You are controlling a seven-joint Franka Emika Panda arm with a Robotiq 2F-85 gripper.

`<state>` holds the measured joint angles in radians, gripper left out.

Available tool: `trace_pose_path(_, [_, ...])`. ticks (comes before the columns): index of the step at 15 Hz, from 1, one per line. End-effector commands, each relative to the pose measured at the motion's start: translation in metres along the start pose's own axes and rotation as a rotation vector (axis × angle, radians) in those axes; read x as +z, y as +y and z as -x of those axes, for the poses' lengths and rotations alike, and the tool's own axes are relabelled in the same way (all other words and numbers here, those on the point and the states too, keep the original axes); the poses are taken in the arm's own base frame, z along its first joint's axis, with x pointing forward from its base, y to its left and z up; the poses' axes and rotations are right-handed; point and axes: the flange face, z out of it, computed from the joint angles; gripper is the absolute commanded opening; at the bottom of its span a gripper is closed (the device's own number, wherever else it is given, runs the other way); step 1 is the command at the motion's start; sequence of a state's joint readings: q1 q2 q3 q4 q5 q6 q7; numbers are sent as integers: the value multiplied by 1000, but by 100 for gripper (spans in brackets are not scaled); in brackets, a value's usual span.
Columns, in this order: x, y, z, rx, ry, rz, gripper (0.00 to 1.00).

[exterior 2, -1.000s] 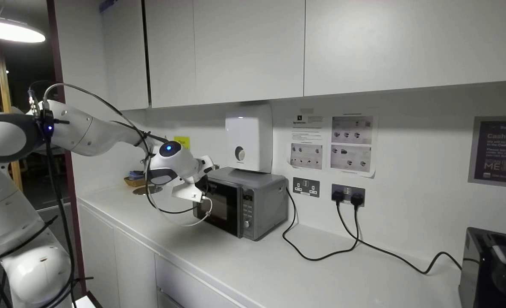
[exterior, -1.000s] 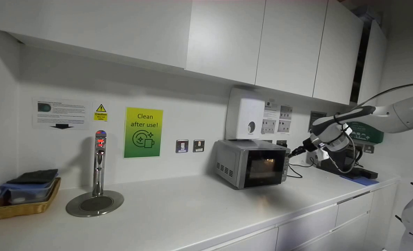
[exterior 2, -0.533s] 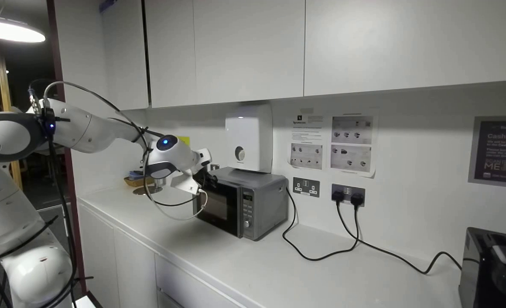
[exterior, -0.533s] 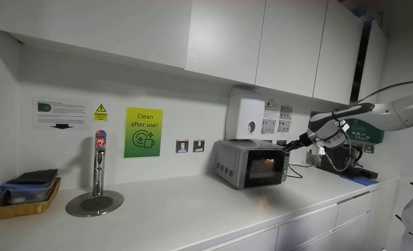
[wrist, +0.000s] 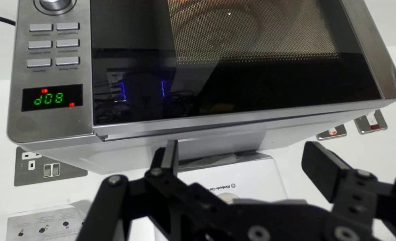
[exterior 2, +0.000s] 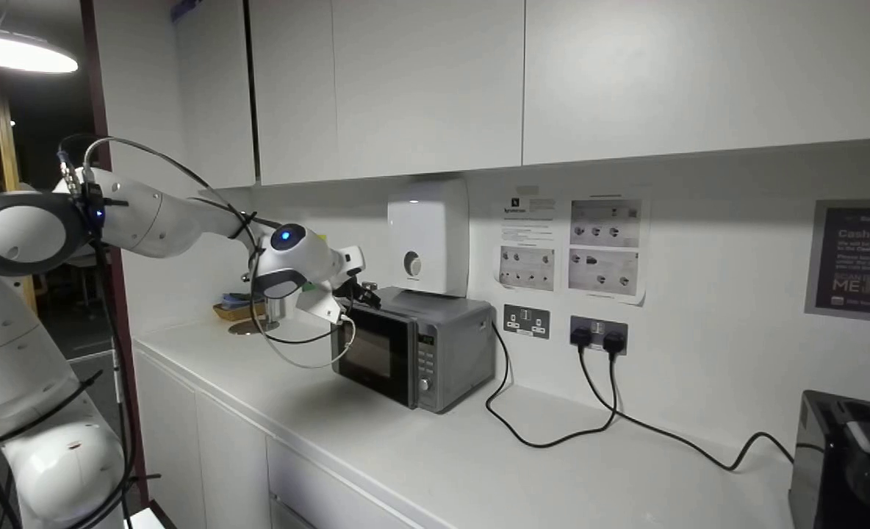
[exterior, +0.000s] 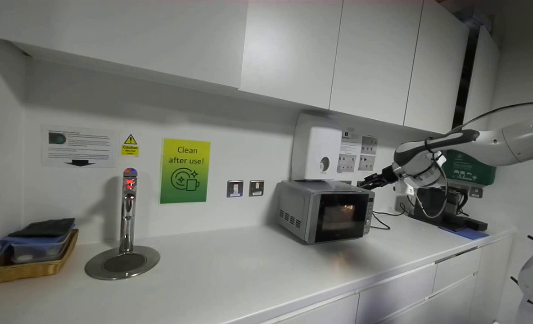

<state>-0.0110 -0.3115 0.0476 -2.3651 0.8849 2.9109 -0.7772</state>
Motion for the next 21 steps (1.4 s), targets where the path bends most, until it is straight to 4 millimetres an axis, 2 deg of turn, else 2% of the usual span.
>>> trace_pose_path(1, [8, -2, -21, 28, 37, 18, 100])
trace_pose_path(13, [45, -3, -50, 22, 41, 53, 100])
trace_pose_path(21, [65, 5, -55, -30, 8, 87, 100])
